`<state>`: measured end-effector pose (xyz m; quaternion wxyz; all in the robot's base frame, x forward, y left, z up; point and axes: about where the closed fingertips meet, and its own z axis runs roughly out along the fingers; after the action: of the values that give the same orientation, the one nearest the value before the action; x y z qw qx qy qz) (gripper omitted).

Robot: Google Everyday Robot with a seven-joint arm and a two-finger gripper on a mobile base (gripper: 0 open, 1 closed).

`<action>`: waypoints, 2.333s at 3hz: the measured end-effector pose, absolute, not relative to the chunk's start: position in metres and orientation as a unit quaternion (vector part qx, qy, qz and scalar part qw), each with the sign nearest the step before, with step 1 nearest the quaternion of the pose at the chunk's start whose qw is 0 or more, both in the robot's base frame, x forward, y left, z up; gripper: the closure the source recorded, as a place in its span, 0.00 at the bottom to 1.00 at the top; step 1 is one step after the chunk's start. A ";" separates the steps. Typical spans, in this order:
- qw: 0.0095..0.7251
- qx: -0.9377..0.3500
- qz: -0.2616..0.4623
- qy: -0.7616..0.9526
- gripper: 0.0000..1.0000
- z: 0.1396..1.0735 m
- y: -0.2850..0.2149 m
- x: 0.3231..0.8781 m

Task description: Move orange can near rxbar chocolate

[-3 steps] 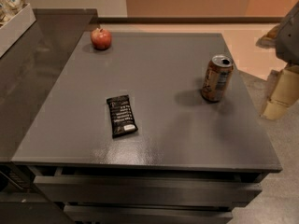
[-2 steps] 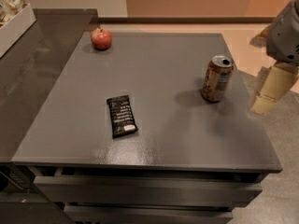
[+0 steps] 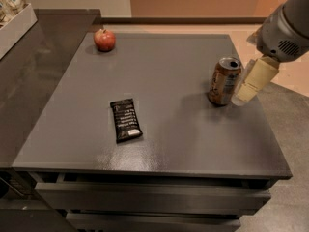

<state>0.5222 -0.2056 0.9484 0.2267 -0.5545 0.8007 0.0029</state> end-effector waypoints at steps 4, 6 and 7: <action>0.309 -0.494 0.088 0.808 0.00 0.916 -0.204 0.590; 0.315 -0.509 0.112 0.794 0.41 0.916 -0.199 0.582; 0.314 -0.514 0.117 0.790 0.65 0.917 -0.200 0.578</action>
Offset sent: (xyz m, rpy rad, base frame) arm 0.0759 -0.0102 -0.0377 0.2562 -0.0350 -0.1075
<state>0.5785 -0.2000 0.9173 0.3141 -0.5140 0.7896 0.1169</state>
